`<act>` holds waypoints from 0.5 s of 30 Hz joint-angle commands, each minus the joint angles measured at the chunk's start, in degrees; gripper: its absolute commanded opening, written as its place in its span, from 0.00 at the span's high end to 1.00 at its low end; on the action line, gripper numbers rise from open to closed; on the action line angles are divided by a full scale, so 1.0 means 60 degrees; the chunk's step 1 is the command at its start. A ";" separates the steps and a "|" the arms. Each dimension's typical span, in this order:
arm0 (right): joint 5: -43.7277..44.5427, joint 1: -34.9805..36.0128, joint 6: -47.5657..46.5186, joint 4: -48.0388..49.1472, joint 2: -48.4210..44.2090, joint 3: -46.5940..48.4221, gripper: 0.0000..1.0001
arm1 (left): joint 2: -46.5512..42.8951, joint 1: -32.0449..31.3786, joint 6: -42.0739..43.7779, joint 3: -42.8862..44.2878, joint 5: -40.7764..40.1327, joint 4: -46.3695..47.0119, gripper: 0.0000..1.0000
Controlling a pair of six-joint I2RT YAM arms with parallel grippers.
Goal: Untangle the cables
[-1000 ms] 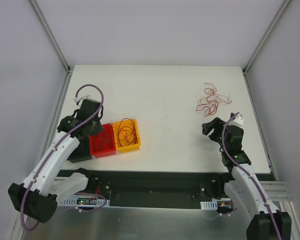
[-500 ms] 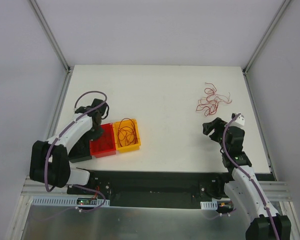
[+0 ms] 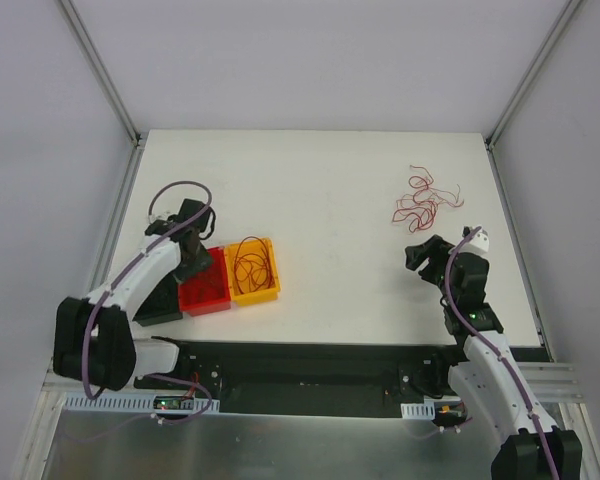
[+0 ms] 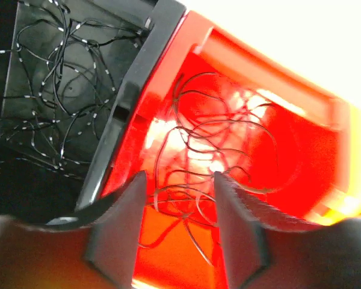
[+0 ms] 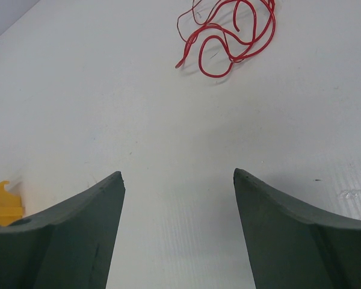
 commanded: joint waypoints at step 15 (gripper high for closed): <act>0.0156 -0.0073 -0.0175 0.0688 0.0874 -0.0069 0.25 | -0.4123 0.0013 0.3554 0.2346 0.4295 0.1060 0.01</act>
